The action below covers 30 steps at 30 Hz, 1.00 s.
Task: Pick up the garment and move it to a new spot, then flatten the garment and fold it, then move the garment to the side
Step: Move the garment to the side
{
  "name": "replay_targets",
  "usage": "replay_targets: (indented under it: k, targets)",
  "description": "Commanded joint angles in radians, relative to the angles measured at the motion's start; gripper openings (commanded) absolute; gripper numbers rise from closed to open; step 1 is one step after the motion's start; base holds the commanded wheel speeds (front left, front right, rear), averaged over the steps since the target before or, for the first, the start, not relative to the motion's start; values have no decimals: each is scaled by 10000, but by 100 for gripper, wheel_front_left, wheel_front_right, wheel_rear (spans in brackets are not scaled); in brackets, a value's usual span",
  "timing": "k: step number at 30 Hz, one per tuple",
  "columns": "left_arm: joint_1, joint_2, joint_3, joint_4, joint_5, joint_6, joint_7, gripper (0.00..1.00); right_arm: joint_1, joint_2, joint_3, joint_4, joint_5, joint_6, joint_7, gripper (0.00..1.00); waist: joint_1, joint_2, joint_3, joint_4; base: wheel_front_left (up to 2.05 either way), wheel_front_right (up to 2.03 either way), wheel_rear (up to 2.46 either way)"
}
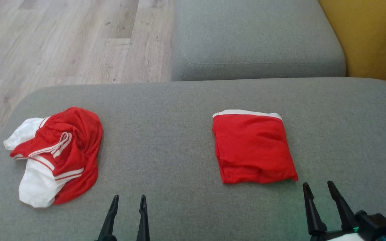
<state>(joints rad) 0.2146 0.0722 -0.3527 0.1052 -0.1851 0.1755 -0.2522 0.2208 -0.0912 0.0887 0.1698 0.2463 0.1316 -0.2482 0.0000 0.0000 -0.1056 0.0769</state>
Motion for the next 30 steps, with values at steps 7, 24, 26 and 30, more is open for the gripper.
replay_targets:
  k: [7, 24, 26, 30]
  targets:
    - [-433, -165, 291, -269, 35, -78, -95, 100, -521, -211, 43, 96, 67, -9, -135, 100, 0, 0, 452, 33, 0, 0, 0]
    - [-1666, -211, 22, -357, 4, -161, -95, 100, -4540, -1105, 290, 1912, 2125, -9, 3566, 100, 0, 0, 2250, 200, 0, 0, 0]
    - [-1841, -214, -37, -328, -14, -165, -95, 100, -4944, -1155, 139, 2390, 2347, -9, 3977, 100, 0, 0, 2374, 267, 0, 0, 0]
    - [-2041, -216, -148, -301, -67, -171, -95, 100, -5421, -1208, -36, 3106, 2538, -9, 4358, 100, 0, 0, 2546, 384, 0, 0, 0]
